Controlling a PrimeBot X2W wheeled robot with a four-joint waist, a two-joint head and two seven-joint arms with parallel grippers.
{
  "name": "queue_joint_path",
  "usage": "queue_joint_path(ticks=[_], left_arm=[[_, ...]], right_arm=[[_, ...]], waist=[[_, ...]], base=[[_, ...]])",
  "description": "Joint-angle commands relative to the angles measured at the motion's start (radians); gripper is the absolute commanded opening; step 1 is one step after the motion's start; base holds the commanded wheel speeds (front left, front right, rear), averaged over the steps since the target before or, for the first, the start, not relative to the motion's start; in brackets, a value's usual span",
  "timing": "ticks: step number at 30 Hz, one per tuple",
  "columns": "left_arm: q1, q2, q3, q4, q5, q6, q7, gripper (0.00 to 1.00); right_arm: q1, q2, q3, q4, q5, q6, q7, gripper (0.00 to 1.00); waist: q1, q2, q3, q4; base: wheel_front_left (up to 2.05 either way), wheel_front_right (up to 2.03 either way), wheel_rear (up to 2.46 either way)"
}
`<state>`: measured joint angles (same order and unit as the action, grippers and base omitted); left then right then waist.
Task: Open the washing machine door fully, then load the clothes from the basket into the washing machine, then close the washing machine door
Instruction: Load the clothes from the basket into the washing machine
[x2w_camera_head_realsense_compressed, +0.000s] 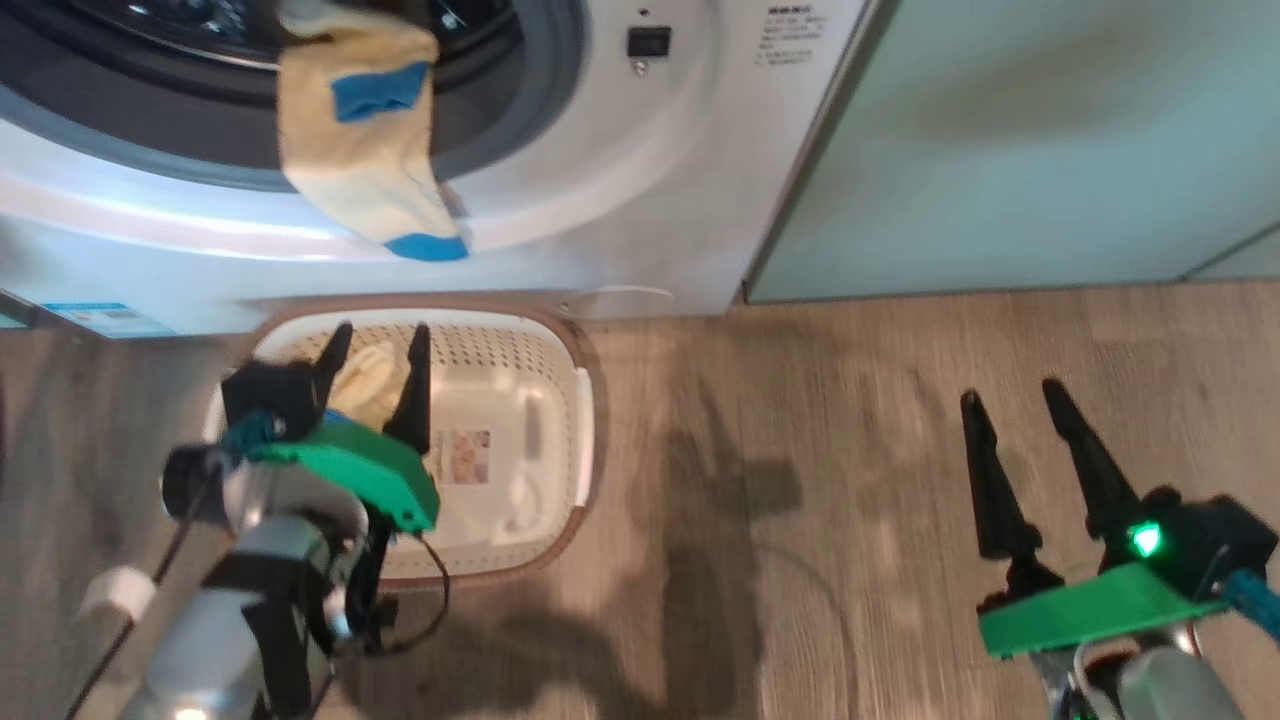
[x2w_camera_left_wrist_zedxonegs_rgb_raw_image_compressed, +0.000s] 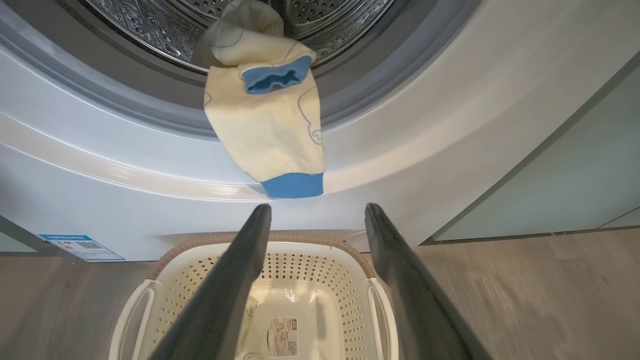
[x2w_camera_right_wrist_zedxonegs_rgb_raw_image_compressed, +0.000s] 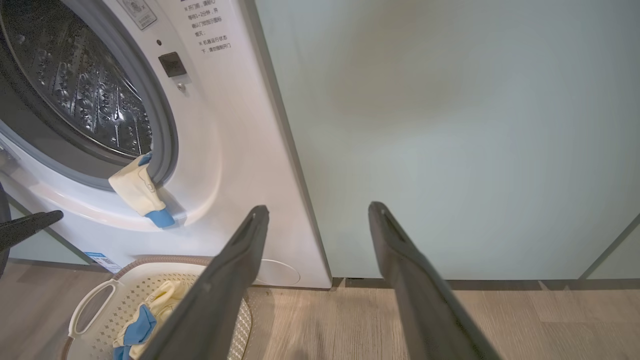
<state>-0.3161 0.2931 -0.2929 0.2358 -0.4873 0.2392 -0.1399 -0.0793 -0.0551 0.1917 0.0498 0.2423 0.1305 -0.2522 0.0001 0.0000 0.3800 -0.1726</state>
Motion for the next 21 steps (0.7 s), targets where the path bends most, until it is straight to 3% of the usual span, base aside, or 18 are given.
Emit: queue_joint_path(ticks=[1,12,21], left_arm=[[-0.051,0.026,0.036,-0.011,-0.002,-0.004,0.001,1.0],[-0.252,0.059,0.053,0.196,-0.005,-0.035,0.017,1.0],[-0.363,0.078,0.078,0.32,-0.018,-0.037,0.006,1.0]], right_arm=[[-0.033,0.0,0.018,-0.037,0.009,0.0,-0.01,1.0],[-0.079,0.004,0.026,-0.049,0.064,0.0,-0.01,1.0],[-0.101,0.005,0.036,-0.056,0.106,0.0,-0.01,1.0]], waist=[[-0.0001,0.0,0.034,-0.029],[-0.0001,0.0,0.138,-0.12],[-0.0001,0.0,0.179,-0.153]], base=[[0.0,0.0,0.0],[0.0,0.0,0.0],[0.0,0.0,0.0]])
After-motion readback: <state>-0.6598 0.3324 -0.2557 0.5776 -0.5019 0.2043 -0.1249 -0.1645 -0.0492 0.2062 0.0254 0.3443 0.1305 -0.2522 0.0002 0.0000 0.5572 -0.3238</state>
